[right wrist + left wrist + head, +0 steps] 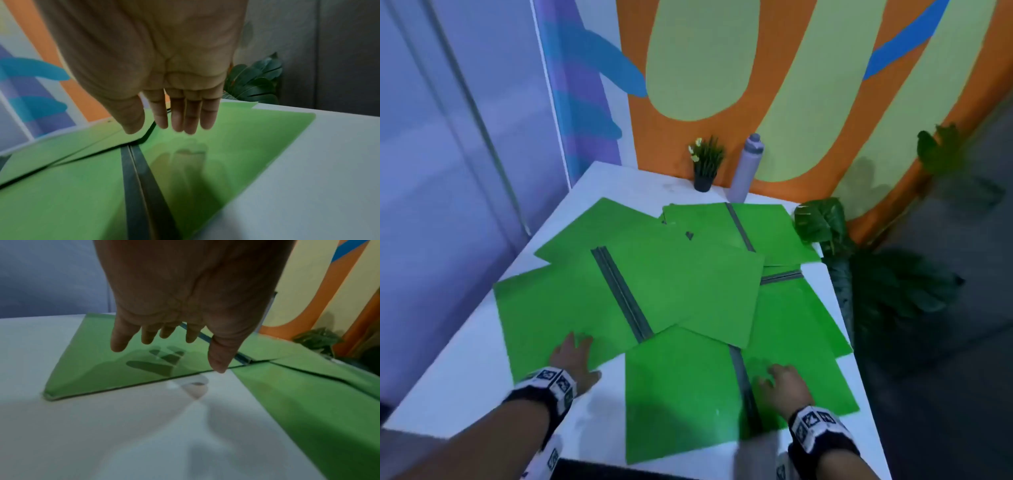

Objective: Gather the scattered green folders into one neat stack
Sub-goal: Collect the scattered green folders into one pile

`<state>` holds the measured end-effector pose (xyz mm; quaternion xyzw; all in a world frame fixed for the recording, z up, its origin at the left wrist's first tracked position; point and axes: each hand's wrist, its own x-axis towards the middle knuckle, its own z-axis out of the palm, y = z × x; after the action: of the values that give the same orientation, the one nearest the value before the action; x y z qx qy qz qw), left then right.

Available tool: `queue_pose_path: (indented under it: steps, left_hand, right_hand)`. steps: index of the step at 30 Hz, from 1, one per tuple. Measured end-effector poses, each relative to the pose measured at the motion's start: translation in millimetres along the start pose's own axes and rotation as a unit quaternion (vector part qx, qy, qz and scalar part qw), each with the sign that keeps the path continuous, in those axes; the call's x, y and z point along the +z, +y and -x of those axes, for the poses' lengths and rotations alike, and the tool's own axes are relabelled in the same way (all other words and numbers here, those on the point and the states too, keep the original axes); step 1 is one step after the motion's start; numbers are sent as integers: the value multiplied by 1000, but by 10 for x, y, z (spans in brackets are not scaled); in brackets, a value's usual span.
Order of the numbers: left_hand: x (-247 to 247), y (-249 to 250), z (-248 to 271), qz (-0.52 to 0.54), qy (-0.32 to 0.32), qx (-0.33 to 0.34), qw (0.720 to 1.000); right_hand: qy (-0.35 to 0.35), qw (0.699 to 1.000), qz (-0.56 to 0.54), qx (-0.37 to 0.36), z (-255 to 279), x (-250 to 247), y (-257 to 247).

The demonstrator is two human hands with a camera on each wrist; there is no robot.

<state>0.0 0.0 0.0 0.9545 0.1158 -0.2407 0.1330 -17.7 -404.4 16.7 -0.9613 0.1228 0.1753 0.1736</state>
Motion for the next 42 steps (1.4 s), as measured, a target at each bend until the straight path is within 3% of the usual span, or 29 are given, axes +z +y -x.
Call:
queue_pose_path:
  steps: [4,10,15,19,21,24,27,35,42]
  left_hand:
    - [117,-8,29,-43,-19,-14,999]
    - [338,-348,270,-37,2,-5,999]
    - [207,-486,487,-53,17,-79,995]
    - [82,-296,370,-38,51,-92,994]
    - [77,-105,250,0,58,-77,995]
    - [113,173,77,43,46,-110,992]
    - [176,285,-10,25,20,-141,990]
    - [271,153,-19,-23,6,-91,996]
    - [351,187,190,-10,1,-97,995]
  right_hand:
    - [14,999,38,-25,-60,90,-121]
    - [-48,996,51,-55,-71,286,-66]
    - [-54,994,72,-68,110,342,97]
    - [-31,988,142,-46,175,288,12]
    - [-37,990,129,-33,161,311,-79]
    - [-70,993,99,3,178,426,-171]
    - [-46,991,123,16,273,489,-159]
    - [23,994,85,60,338,377,221]
    - [48,996,67,35,399,424,248]
